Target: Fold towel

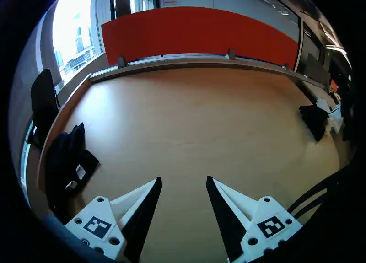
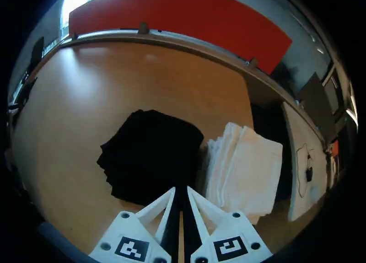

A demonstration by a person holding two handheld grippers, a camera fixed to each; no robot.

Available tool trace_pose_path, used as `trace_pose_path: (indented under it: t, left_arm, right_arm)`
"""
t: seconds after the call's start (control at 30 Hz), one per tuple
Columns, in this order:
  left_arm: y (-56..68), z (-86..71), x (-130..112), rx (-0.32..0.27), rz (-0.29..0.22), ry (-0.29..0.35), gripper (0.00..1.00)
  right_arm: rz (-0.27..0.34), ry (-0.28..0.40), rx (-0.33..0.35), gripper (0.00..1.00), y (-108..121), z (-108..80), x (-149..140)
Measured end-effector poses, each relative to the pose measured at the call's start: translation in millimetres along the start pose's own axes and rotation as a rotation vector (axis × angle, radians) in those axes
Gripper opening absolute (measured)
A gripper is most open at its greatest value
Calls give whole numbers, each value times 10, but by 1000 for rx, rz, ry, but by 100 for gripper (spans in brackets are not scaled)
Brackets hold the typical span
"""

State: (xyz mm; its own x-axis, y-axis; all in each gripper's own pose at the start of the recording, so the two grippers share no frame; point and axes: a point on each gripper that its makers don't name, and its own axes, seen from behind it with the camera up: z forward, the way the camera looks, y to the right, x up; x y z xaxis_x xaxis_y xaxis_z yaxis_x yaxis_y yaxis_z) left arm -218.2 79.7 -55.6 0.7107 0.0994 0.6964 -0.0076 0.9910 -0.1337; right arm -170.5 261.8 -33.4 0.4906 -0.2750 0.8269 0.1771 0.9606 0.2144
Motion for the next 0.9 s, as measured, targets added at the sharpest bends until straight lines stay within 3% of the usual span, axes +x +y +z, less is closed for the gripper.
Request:
trace_pose_path:
  t: [0.9]
  left_arm:
    - [-23, -22, -2, 7, 12, -5, 71]
  right_arm:
    - [88, -109, -41, 4, 94, 285, -458]
